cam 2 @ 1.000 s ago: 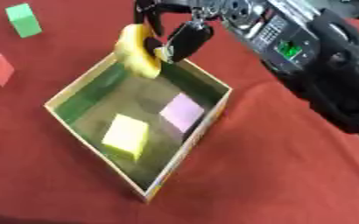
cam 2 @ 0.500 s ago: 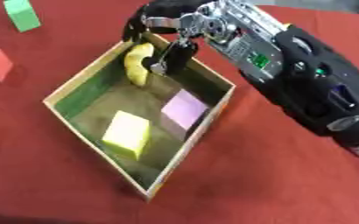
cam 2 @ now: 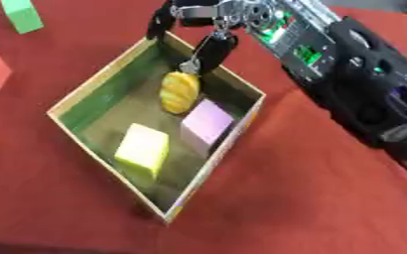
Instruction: Pick up objects on the table and place them in the box.
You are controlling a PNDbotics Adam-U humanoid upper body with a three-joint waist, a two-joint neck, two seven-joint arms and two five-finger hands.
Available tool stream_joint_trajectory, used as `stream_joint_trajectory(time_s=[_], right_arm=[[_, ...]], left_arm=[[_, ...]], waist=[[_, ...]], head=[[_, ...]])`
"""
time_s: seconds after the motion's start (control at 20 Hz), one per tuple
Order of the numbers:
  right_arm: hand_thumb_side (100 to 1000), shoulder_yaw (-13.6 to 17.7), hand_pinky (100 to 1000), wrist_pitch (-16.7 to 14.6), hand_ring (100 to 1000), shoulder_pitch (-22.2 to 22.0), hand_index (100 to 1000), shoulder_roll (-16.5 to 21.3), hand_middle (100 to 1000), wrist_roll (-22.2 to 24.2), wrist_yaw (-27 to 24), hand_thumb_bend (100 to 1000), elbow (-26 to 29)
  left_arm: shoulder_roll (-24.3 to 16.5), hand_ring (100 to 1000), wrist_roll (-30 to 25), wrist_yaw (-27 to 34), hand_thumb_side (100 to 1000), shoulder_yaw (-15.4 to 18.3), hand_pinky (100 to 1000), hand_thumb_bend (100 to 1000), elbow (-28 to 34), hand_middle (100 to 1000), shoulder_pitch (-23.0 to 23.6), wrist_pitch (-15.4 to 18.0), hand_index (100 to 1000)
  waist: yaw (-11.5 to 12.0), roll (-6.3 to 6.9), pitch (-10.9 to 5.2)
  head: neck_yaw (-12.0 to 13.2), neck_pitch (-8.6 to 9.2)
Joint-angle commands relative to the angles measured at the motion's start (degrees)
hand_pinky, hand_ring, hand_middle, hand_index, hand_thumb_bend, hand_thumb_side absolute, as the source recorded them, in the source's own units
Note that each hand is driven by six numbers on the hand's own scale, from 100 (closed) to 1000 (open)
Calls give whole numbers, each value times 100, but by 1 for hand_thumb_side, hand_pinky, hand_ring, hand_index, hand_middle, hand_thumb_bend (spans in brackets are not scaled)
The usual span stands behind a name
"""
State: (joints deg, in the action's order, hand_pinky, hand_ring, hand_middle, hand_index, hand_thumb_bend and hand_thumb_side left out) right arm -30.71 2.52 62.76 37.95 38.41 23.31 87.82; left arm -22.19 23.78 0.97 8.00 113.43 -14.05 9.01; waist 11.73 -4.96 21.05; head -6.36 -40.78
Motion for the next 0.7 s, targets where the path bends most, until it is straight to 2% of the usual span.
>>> stream_joint_trajectory(time_s=[0.05,0.35,0.7], right_arm=[[100,303,867,56,873,-84,843,555,751,-189,-47,142,178],[100,959,871,132,874,-798,845,1417,758,-807,242,214,-1],[100,1476,877,90,887,-1224,861,1818,782,-1185,590,258,-514]], left_arm=[[-115,569,19,-16,331,54,734,119,116,568,-7,1,794],[-131,568,58,-35,332,75,734,116,116,567,-22,5,794],[-145,565,61,-22,335,69,734,109,116,566,-62,12,794]], waist=[[-24,57,-133],[-82,89,-14],[-135,154,186]], head=[[36,40],[79,153],[102,309]])
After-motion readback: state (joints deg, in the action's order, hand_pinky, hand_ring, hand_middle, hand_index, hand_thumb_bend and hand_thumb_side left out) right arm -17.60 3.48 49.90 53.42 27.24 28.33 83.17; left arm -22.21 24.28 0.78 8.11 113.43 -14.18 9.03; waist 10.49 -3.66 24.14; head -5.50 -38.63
